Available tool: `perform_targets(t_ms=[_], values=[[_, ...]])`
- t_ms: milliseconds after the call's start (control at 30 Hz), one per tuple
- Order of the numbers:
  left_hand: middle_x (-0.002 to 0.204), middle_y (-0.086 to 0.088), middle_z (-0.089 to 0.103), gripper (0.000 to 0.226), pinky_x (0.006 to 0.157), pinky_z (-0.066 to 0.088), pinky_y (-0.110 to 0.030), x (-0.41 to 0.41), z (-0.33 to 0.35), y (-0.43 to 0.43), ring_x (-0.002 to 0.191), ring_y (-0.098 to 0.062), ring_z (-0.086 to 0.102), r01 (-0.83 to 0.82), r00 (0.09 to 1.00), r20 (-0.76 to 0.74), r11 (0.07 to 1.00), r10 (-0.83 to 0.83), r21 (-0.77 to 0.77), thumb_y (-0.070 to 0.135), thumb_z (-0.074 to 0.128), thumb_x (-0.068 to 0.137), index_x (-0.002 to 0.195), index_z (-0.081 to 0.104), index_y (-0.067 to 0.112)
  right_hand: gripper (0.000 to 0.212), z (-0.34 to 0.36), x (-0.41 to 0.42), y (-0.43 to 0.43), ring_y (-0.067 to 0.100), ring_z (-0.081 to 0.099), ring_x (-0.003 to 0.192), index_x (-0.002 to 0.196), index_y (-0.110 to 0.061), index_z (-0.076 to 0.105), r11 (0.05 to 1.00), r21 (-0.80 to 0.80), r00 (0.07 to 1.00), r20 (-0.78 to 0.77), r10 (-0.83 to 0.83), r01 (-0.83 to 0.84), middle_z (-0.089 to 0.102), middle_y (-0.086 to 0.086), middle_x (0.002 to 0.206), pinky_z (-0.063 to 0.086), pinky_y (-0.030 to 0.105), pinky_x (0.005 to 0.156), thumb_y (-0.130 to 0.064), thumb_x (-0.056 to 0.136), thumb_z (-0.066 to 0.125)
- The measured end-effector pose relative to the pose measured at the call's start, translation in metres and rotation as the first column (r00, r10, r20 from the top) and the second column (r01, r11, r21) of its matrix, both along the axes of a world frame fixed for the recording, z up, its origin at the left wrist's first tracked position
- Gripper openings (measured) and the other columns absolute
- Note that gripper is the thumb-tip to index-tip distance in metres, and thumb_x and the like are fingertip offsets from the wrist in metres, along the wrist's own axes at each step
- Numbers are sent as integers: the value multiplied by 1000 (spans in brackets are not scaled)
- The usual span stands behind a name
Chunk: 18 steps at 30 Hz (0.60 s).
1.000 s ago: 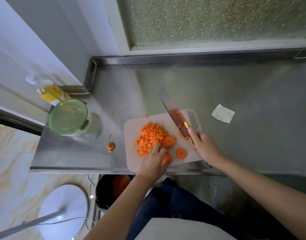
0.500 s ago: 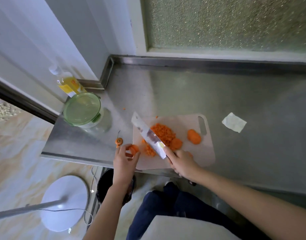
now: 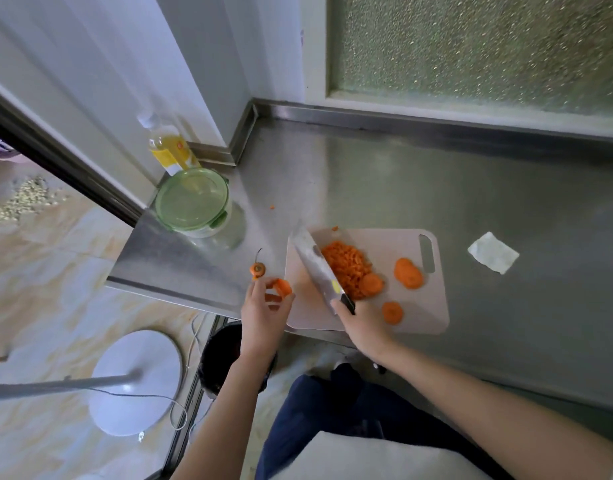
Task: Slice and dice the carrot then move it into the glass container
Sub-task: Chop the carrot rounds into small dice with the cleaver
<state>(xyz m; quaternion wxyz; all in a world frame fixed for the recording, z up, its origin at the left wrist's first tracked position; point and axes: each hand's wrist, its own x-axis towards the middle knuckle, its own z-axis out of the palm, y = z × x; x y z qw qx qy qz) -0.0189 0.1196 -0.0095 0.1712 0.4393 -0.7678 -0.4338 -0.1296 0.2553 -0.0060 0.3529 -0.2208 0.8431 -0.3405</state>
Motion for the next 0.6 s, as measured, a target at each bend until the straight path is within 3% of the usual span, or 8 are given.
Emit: perform_targets(t_ms=[133, 233, 333, 467, 600], values=[[98, 3, 62, 28, 66, 47, -5, -14, -2, 8, 82, -3, 61, 33, 999, -27, 996, -30, 89, 15, 71, 81, 105, 57, 17, 48, 6, -10, 5, 8, 34, 44, 56, -17, 32, 999, 48, 999, -35, 1, 0, 33, -5, 48, 30, 19, 43, -35, 98, 48], [101, 4, 62, 30, 65, 46, -5, -24, -3, 14, 90, -9, 60, 58, 998, -10, 987, -57, 149, 14, 70, 82, 110, 57, 15, 48, 5, -10, 6, 10, 38, 45, 57, -17, 35, 997, 76, 1000, -14, 10, -9, 37, -4, 49, 24, 17, 43, -38, 98, 47], [105, 4, 61, 30, 72, 43, -11, -27, -12, 17, 96, -12, 57, 89, 994, 55, 989, -96, 116, 20, 68, 84, 112, 59, 14, 48, 5, -10, 5, 13, 42, 48, 58, -14, 39, 997, 79, 1000, 25, 4, -6, 40, -1, 50, 27, 21, 45, -40, 98, 46], [111, -1, 61, 36, 89, 46, -35, -24, -21, 18, 105, -20, 53, 88, 990, 108, 994, -95, 69, 21, 67, 81, 115, 58, 16, 43, 9, -8, 5, 9, 42, 52, 65, -11, 46, 997, 71, 999, -28, 37, -35, 42, -1, 55, 33, 16, 47, -37, 98, 47], [113, -5, 54, 39, 93, 45, -34, -22, -21, 20, 106, -22, 51, 85, 988, 120, 994, -94, 75, 13, 66, 82, 119, 57, 12, 41, 3, -3, 6, 18, 54, 62, 72, -6, 55, 997, 55, 995, -83, 58, -54, 55, 6, 62, 39, 20, 55, -37, 97, 49]])
